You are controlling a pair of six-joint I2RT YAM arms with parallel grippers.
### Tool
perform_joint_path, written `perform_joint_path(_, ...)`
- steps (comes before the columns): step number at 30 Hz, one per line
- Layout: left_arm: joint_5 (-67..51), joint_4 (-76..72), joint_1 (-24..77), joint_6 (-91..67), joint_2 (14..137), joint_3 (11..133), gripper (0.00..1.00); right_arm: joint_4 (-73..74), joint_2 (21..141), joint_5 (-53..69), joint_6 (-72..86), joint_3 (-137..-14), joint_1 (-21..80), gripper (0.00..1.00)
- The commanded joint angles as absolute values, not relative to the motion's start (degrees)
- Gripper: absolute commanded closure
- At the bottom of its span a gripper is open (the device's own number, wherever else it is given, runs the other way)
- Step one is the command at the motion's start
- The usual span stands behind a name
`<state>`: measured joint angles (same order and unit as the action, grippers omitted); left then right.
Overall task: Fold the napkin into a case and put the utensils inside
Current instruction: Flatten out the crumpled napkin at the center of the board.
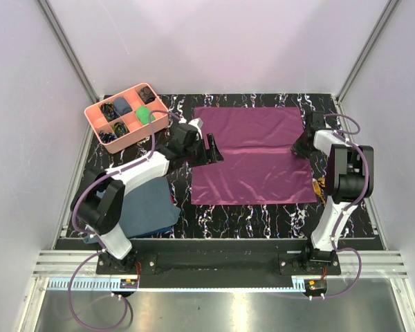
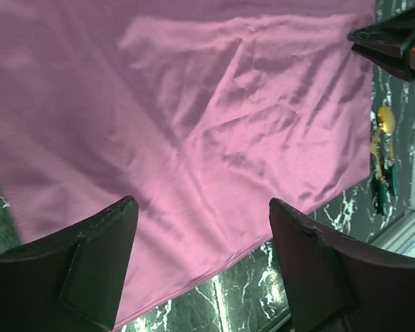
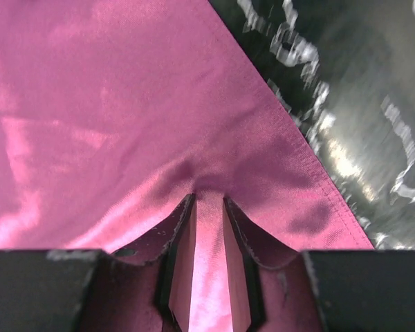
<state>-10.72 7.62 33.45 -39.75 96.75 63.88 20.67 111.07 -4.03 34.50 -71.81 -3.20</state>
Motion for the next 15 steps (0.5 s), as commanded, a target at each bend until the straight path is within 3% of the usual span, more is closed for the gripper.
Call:
perform_joint_path(1, -12.04, 7.03, 33.57, -40.25, 93.69, 62.49, 0.20, 28.99, 115.92, -7.64, 29.10, -76.63, -4.48, 0.68)
perform_joint_path(6, -9.50, 8.88, 33.49, -40.17, 92.47, 62.67, 0.20, 32.86, 113.48, -7.65, 25.05, -81.91, -4.48, 0.64)
perform_joint_path(8, -6.96, 9.40, 33.49, -40.08, 92.02, 62.49, 0.20, 33.05, 109.18, -7.56, 24.44, -80.61, -4.48, 0.56)
perform_joint_path(12, -6.33, 10.89, 33.49, -39.91, 93.77, 64.33, 0.21, 32.26, 100.04, -3.79, 24.52, -76.04, -4.48, 0.31)
perform_joint_path(14, -6.76, 12.57, 33.49, -39.73, 94.92, 65.91, 0.22, 32.08, 94.94, 0.16, 24.00, -73.15, -4.48, 0.03)
perform_joint_path(15, -7.03, 12.66, 33.49, -39.99, 95.62, 66.09, 0.22, 31.04, 93.53, 3.22, 23.99, -71.99, -4.48, 0.00)
